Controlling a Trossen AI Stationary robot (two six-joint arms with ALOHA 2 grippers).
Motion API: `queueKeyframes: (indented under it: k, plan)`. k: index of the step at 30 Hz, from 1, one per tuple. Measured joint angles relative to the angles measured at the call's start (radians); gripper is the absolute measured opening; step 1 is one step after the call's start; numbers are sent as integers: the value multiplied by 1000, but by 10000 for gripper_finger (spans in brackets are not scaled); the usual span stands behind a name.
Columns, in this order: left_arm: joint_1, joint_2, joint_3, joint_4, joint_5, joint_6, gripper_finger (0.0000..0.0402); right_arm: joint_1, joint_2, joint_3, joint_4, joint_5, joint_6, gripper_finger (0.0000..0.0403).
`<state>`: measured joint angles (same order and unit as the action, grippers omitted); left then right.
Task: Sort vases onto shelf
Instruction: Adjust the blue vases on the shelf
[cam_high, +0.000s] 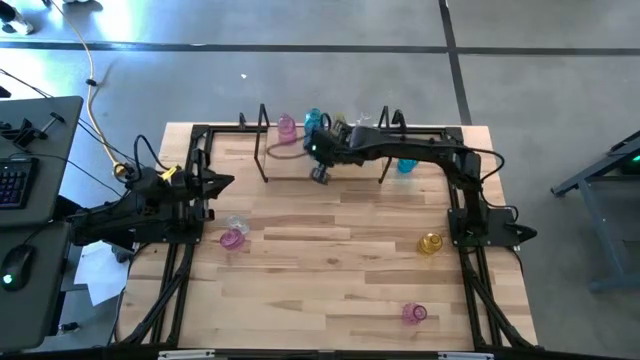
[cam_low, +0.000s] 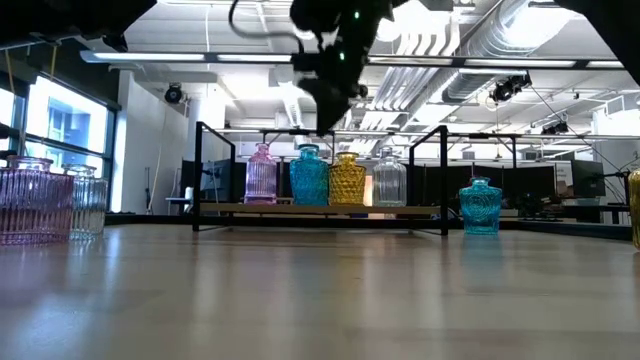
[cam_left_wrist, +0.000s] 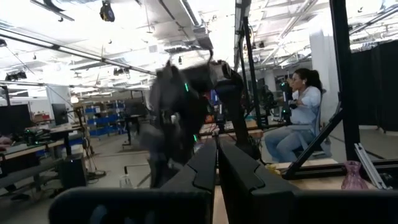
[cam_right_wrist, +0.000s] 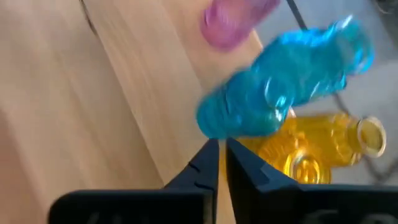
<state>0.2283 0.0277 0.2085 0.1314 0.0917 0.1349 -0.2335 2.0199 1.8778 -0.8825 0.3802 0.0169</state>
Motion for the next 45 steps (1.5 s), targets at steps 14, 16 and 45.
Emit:
queueKeyframes:
  k: [14, 16, 45]
  plan:
    - [0, 1, 0, 0, 0, -1, 7, -35, 2, -217, 222, 89, -112, 5]
    - [0, 1, 0, 0, 0, -1, 7, -42, 2, -218, 240, 86, -115, 2]
    - [0, 1, 0, 0, -1, -1, 7, -68, 2, -220, 301, 41, -130, 4]
